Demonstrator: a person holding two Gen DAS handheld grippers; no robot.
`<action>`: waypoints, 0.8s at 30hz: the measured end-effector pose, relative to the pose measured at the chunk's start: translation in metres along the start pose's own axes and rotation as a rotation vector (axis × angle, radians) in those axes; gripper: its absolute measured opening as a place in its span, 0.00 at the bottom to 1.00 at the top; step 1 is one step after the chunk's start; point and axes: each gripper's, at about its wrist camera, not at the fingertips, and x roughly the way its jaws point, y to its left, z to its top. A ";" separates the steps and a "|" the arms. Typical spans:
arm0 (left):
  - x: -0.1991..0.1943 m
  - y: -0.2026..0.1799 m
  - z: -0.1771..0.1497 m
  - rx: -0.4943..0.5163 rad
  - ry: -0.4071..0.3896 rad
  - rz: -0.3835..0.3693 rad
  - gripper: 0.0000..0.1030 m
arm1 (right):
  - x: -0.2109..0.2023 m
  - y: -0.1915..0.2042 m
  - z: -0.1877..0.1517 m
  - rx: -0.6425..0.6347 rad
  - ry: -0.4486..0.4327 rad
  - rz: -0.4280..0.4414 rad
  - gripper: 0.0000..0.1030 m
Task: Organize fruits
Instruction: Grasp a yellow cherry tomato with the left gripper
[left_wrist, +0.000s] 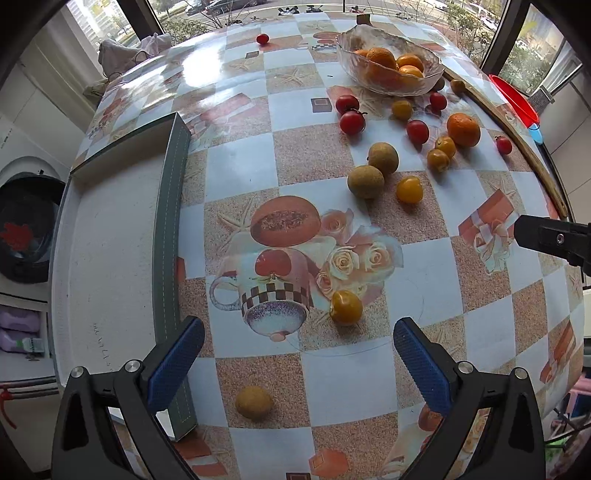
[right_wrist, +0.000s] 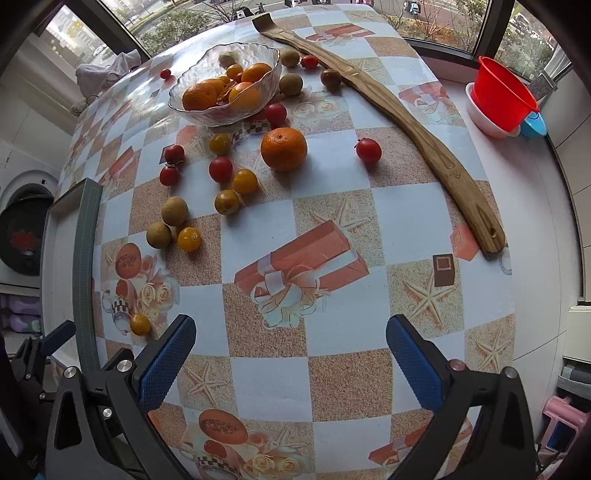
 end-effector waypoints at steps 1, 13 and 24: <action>0.003 -0.002 0.001 -0.001 -0.006 0.004 1.00 | 0.005 0.002 0.005 0.007 0.004 0.006 1.00; 0.015 -0.010 0.005 -0.039 -0.105 0.024 0.95 | 0.045 0.028 0.043 0.006 -0.064 0.050 0.77; 0.020 -0.024 0.000 -0.040 -0.083 -0.084 0.22 | 0.053 0.054 0.056 -0.082 -0.085 0.059 0.21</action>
